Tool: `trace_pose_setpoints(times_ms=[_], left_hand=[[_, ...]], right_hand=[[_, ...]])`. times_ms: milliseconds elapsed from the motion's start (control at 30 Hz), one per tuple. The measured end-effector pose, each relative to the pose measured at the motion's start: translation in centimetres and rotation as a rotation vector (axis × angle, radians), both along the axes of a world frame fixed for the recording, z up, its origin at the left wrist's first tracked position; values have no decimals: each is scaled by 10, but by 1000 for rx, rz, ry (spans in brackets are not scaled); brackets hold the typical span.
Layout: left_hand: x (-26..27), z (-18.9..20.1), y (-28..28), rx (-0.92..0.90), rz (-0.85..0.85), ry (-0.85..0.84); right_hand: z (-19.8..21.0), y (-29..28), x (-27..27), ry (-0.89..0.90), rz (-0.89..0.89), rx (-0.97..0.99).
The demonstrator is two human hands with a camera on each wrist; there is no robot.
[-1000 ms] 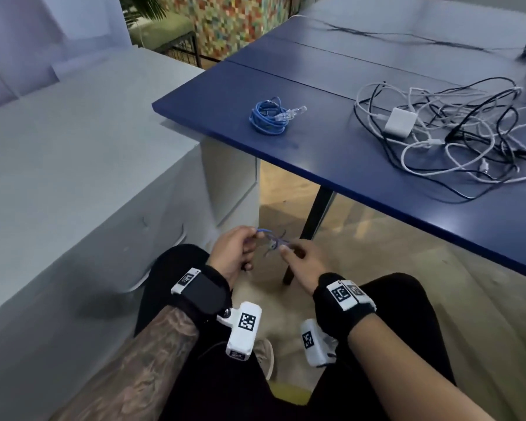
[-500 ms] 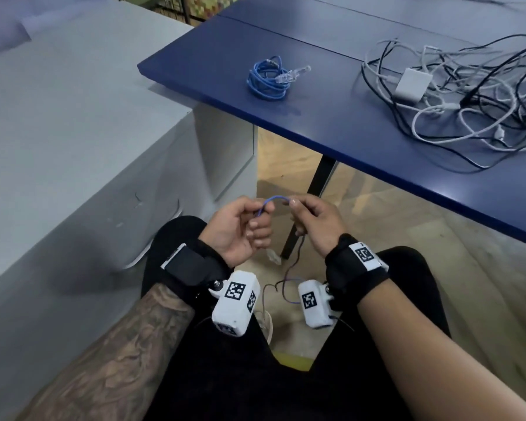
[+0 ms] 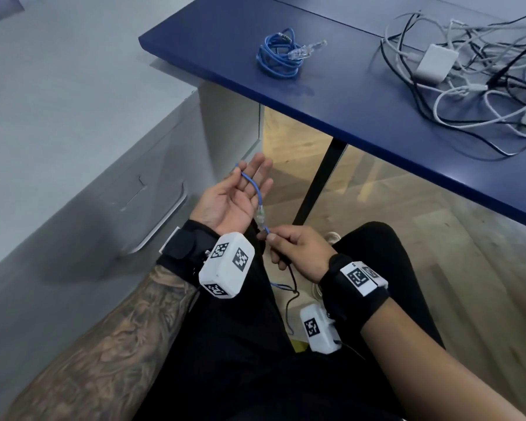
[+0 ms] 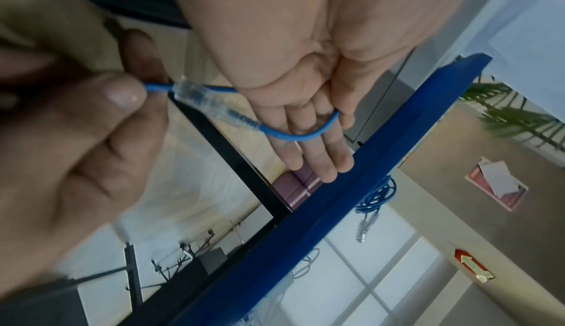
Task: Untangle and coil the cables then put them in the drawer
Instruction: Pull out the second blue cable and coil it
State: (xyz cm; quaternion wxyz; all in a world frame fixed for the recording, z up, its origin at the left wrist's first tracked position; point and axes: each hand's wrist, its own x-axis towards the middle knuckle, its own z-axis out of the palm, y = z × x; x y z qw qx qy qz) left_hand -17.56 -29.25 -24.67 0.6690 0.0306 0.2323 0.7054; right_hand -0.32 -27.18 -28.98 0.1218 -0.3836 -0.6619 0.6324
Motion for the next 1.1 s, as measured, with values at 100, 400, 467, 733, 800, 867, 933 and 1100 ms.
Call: trace_pose_setpoints(times_ms=[100,400,467,733,800,867,933,1100], left_hand=[[2,5,1,19,-3,-19],[-4,-18,3,-98,67,379],[4,-18,3,-102,43,643],[34,-6,-3,-37,-260,930],[37,2,-4,-50,-303,873],[37,7,-6,-36,-333,804],[32,10,-9,-11,-344,673],[22,14,-5,16,-246,287]], right_hand=[[4,2,3,-31,-24,22],[45,4,9,73,-135,84],[61,6,10,122,-161,146],[88,36,22,118,-295,334],[82,46,25,85,-357,383],[73,53,26,104,-440,367],[61,55,26,87,-503,362],[22,39,22,-32,-355,297]])
